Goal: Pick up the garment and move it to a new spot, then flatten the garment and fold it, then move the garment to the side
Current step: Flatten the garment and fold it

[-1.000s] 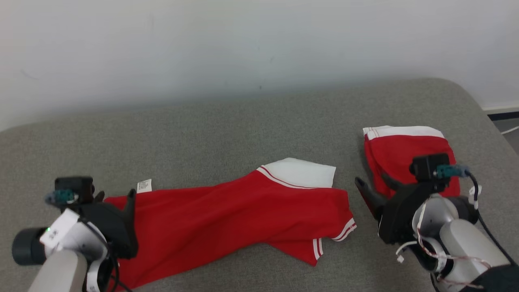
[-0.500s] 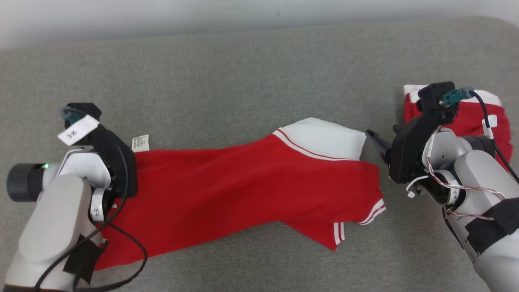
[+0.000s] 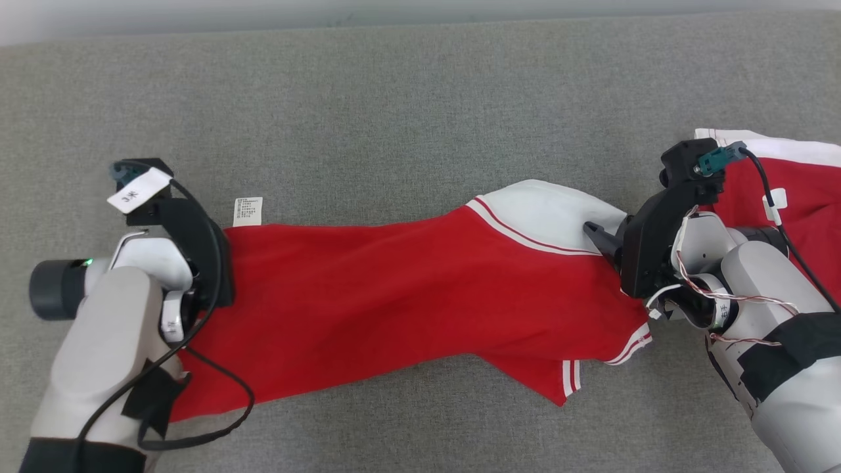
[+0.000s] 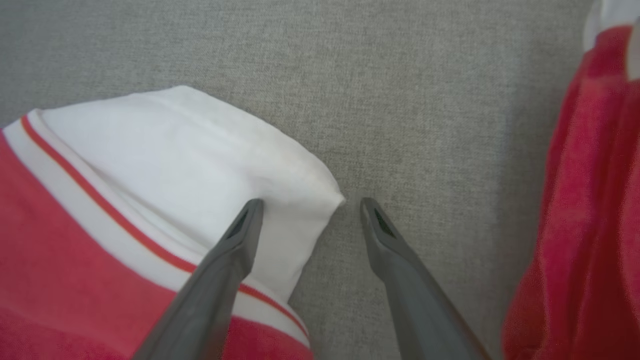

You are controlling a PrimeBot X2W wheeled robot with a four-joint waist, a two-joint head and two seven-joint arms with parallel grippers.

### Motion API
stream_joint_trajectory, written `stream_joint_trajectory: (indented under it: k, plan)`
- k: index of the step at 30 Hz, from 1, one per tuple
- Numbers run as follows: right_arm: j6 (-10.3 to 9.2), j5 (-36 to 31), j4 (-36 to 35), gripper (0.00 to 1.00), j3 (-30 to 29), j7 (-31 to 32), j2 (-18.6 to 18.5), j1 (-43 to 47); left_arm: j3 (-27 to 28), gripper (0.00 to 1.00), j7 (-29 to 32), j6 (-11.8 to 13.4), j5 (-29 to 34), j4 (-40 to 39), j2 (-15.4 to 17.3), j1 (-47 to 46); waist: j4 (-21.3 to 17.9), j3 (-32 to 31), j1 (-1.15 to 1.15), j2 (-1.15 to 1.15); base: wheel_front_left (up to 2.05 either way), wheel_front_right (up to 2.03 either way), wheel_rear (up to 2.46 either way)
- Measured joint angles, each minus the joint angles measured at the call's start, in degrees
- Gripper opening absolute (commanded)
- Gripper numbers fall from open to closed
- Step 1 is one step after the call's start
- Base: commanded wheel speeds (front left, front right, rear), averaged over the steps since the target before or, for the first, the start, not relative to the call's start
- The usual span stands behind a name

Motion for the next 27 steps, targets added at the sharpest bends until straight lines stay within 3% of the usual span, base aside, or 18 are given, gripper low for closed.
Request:
stream_joint_trajectory:
  k: [1, 2, 7, 9, 10, 11, 12, 13, 15, 17, 18, 23, 27]
  plan:
    - [0.00, 0.00, 0.18, 1.00, -0.02, -0.09, 0.09, -0.13, -0.13, 0.46, -0.30, 0.00, 0.00, 0.25, -0.35, -0.23, -0.04, 0.13, 0.01, 0.00, 0.00, 0.00, 0.00]
    - [0.08, 0.00, 0.49, 1.00, -0.05, -0.49, 0.19, -0.30, -0.30, 0.41, -0.47, 0.00, 0.01, 0.81, -0.82, -0.66, -0.06, 0.21, 0.01, 0.00, 0.00, 0.00, 0.00]
    - [0.24, 0.38, 1.87, 1.00, -0.62, -1.16, 0.62, -0.51, -0.58, 0.37, -1.24, -0.01, 0.01, 2.03, -1.52, -1.43, 0.03, 0.19, 0.00, 0.00, 0.00, 0.00, 0.00]
    - [0.24, 0.67, 2.30, 1.00, -0.92, -1.52, 0.93, -0.66, -0.71, 0.22, -1.43, -0.03, 0.02, 2.88, -1.71, -1.96, 0.12, 0.17, 0.00, 0.00, 0.00, 0.00, 0.00]
    - [0.24, 0.94, 2.64, 1.00, -1.18, -1.53, 1.19, -0.80, -0.73, 0.07, -1.70, -0.05, 0.02, 3.12, -1.77, -2.20, 0.17, 0.17, 0.00, 0.00, 0.00, 0.00, 0.00]
    - [0.24, 1.33, 3.01, 1.00, -1.35, -1.54, 1.41, -1.01, -0.73, 0.00, -2.00, -0.07, 0.02, 3.34, -1.87, -2.26, 0.22, 0.16, 0.01, 0.00, 0.00, 0.00, 0.00]
    - [0.25, 1.69, 3.31, 0.98, -1.40, -1.52, 1.59, -1.23, -0.76, 0.00, -2.24, -0.08, 0.02, 3.57, -2.08, -2.26, 0.28, 0.16, 0.00, 0.00, 0.00, 0.00, 0.00]
    - [0.34, 1.81, 3.44, 0.94, -1.42, -1.52, 1.79, -1.31, -0.82, 0.00, -2.43, -0.09, 0.02, 3.80, -2.30, -2.27, 0.34, 0.14, 0.00, 0.00, 0.00, 0.00, 0.00]
    - [0.83, 2.71, 3.67, 0.38, -1.51, -1.49, 2.37, -1.31, -0.96, 0.00, -2.99, -0.36, 0.02, 4.37, -2.49, -2.32, 0.42, 0.05, 0.01, 0.00, 0.00, 0.00, 0.00]
    - [1.25, 2.96, 4.12, 0.04, -1.27, -1.47, 2.69, -1.31, -1.01, 0.00, -3.52, -0.57, 0.01, 5.28, -2.67, -2.47, 0.49, -0.20, 0.00, 0.00, 0.00, 0.00, 0.00]
    - [1.25, 2.93, 4.38, 0.00, -1.09, -1.45, 2.71, -1.30, -0.98, 0.00, -3.89, -0.57, 0.01, 5.53, -2.71, -2.51, 0.51, -0.38, 0.00, 0.00, 0.00, 0.00, 0.00]
    - [1.00, 1.97, 5.88, 0.00, -1.15, -3.19, 2.63, -1.43, -0.48, 0.00, -6.62, -1.02, -0.65, 6.84, -3.19, -2.53, 0.45, -1.63, 0.01, 0.00, 0.00, 0.00, 0.00]
    - [-1.68, 1.03, 6.57, 0.00, -3.30, -7.24, 2.71, -3.17, 0.34, 0.00, -11.29, -1.02, -0.87, 6.22, -3.37, -3.99, 0.13, -2.32, 0.00, 0.00, 0.00, 0.00, 0.00]
